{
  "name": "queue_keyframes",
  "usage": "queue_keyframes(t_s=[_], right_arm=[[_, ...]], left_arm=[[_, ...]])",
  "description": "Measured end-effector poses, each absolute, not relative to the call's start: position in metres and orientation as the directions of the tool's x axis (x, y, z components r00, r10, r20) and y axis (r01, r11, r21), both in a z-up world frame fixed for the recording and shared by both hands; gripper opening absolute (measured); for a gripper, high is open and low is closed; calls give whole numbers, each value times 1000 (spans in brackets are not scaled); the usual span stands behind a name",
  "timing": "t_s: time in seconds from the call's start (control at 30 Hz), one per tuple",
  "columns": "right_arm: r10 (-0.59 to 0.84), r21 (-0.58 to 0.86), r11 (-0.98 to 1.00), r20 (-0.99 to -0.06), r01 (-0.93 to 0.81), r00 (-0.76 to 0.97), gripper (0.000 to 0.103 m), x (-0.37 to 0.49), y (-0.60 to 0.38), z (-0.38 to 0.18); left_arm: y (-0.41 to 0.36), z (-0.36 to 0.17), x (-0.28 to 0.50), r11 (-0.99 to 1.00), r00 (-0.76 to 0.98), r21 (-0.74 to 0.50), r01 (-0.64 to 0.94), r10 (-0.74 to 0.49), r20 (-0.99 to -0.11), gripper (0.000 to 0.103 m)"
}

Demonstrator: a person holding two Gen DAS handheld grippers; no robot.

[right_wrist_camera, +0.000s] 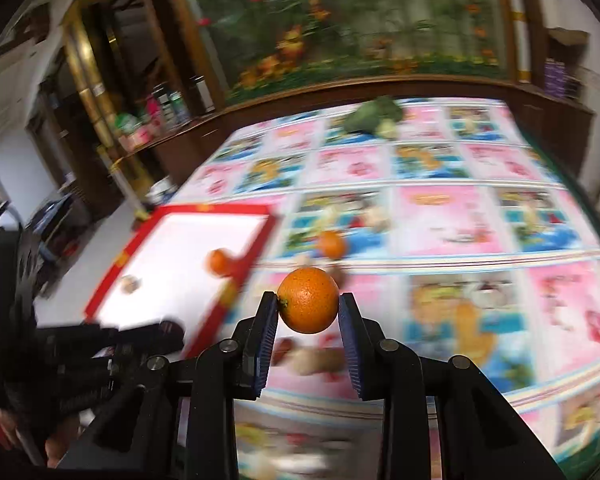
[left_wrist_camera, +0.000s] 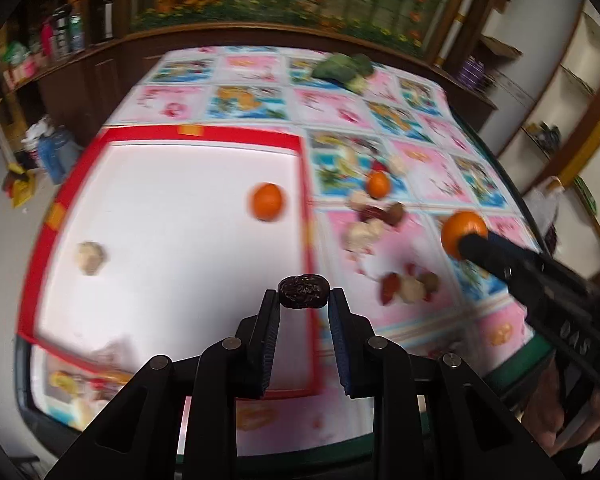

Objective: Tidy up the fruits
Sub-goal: 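Lower the orange into the tray with the right gripper while the left releases the date there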

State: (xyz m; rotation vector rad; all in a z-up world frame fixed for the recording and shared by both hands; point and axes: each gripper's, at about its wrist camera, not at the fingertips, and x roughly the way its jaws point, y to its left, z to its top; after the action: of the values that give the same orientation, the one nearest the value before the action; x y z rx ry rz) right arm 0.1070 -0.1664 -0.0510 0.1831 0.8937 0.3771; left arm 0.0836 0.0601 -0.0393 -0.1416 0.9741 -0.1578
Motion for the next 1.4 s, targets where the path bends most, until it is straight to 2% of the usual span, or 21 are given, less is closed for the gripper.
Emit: queue_keyframes(t_s=[0.2, 0.33, 0.5, 0.97, 1.4], right_arm=[[482, 323, 870, -715, -371, 507, 31, 107, -102, -49], [501, 316, 854, -714, -413, 488, 31, 114, -75, -45], [482, 281, 850, -757, -445, 442, 31, 122, -44, -57], [318, 109, 884, -852, -454, 416, 31, 121, -2, -91], [195, -46, 881, -872, -472, 449, 31, 114, 18, -103]], left_arm=[[121, -25, 62, 982, 590, -181, -54, -114, -799, 24], [137, -22, 52, 981, 595, -172, -90, -86, -799, 24], [148, -38, 57, 978, 566, -176, -113, -83, -820, 24], [148, -72, 81, 985, 512, -141, -103, -69, -856, 25], [133, -88, 90, 993, 491, -62, -102, -4, -871, 25]])
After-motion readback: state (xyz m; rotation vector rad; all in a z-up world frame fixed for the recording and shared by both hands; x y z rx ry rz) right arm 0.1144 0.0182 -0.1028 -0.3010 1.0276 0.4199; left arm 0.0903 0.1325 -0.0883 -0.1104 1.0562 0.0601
